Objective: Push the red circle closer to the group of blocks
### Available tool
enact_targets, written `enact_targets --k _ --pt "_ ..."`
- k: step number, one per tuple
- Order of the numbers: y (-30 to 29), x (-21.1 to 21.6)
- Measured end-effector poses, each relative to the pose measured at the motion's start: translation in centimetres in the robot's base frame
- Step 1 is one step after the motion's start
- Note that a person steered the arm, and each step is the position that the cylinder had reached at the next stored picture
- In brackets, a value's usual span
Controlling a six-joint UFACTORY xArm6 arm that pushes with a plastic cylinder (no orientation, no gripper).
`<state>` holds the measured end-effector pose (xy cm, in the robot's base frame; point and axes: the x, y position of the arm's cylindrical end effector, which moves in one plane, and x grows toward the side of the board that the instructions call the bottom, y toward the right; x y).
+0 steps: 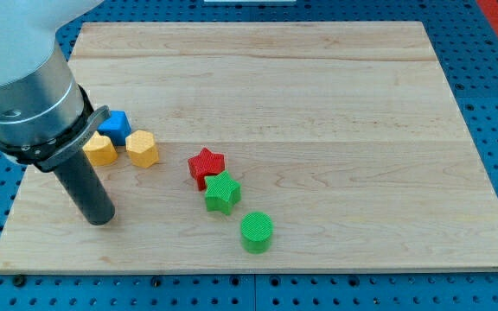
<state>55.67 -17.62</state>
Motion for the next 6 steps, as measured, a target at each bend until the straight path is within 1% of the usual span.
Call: enact_targets --k 1,2,3,4,5,6 --pt "-0.4 0.3" --pt "-2.1 1.4" --pt "-7.1 1.1" --pt "-4.6 -2.2" --pt "-4.9 -3.3" --pt "-5.2 -1.2"
